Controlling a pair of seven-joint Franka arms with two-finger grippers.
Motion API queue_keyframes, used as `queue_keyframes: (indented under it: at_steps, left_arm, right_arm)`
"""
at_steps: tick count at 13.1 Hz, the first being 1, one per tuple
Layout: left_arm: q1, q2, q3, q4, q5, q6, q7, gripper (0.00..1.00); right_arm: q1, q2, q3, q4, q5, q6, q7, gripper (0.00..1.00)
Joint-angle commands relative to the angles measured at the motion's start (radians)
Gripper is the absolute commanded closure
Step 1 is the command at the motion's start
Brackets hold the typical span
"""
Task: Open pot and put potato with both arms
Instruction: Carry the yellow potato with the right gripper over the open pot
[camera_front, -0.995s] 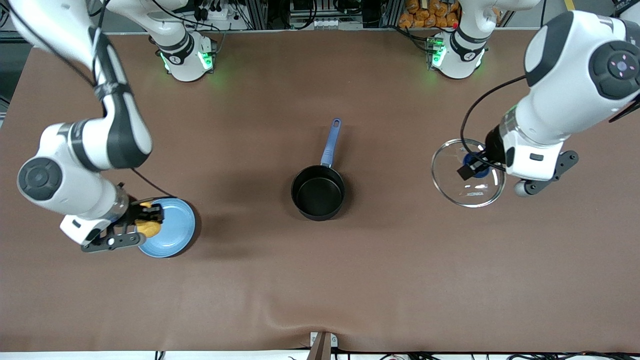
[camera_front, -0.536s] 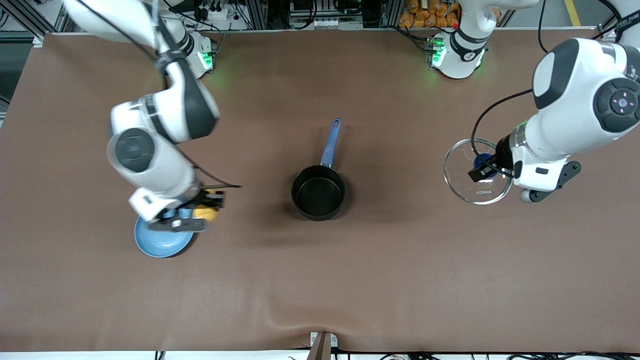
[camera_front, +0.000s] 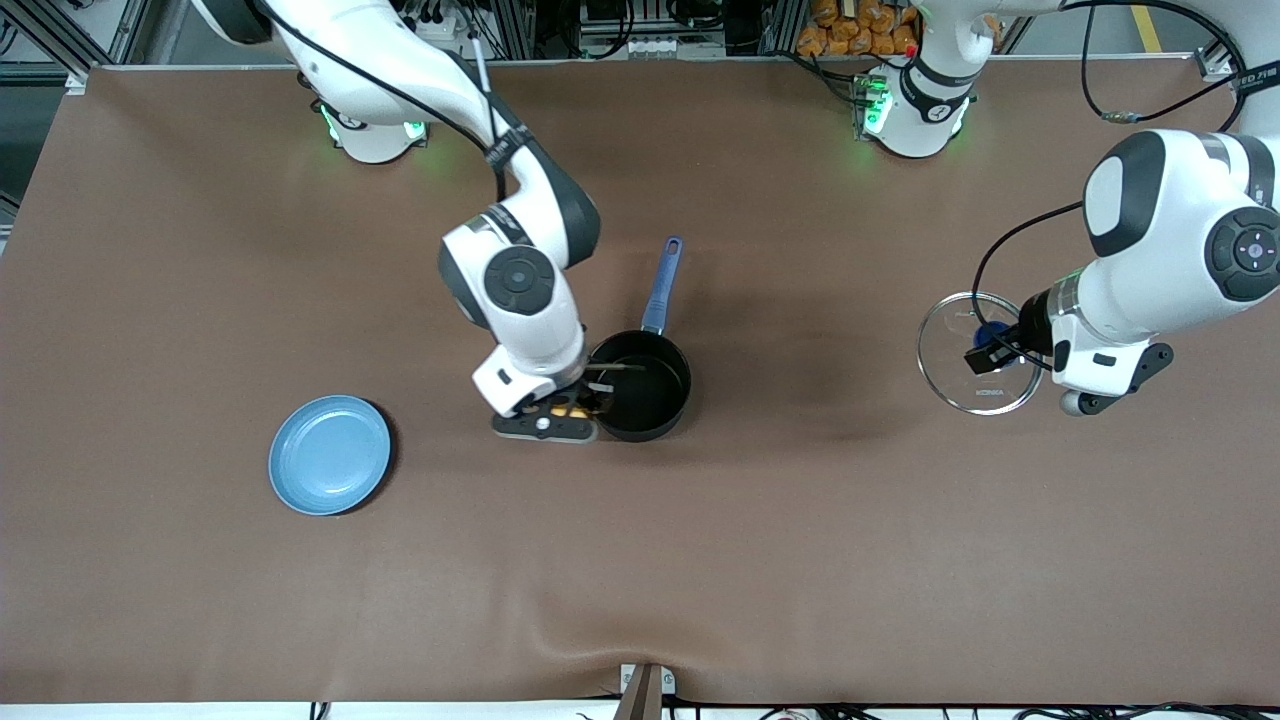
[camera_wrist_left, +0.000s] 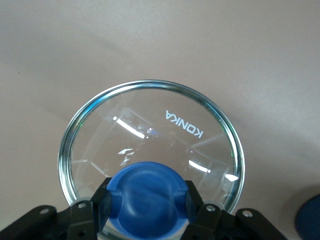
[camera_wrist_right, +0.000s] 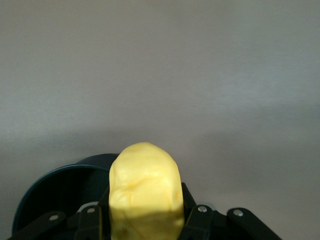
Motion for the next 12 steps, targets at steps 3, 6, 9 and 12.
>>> queue_keyframes:
  at_steps: [3, 6, 9, 12]
  left_arm:
    - [0.05, -0.04, -0.007, -0.133, -0.022, 0.125, 0.071, 1.0]
    - [0.053, -0.038, -0.007, -0.193, -0.022, 0.202, 0.084, 1.0]
    - [0.087, -0.015, -0.007, -0.233, -0.022, 0.267, 0.128, 1.0]
    - [0.096, 0.02, -0.007, -0.249, -0.022, 0.317, 0.133, 1.0]
  right_arm:
    - [0.078, 0.063, -0.006, 0.042, -0.014, 0.042, -0.013, 1.0]
    - [0.098, 0.088, 0.008, 0.041, -0.013, 0.071, -0.011, 1.0]
    - [0.115, 0.121, 0.008, 0.039, -0.017, 0.1, -0.002, 1.0]
    - [0.118, 0.152, 0.008, 0.033, -0.014, 0.166, 0.001, 1.0]
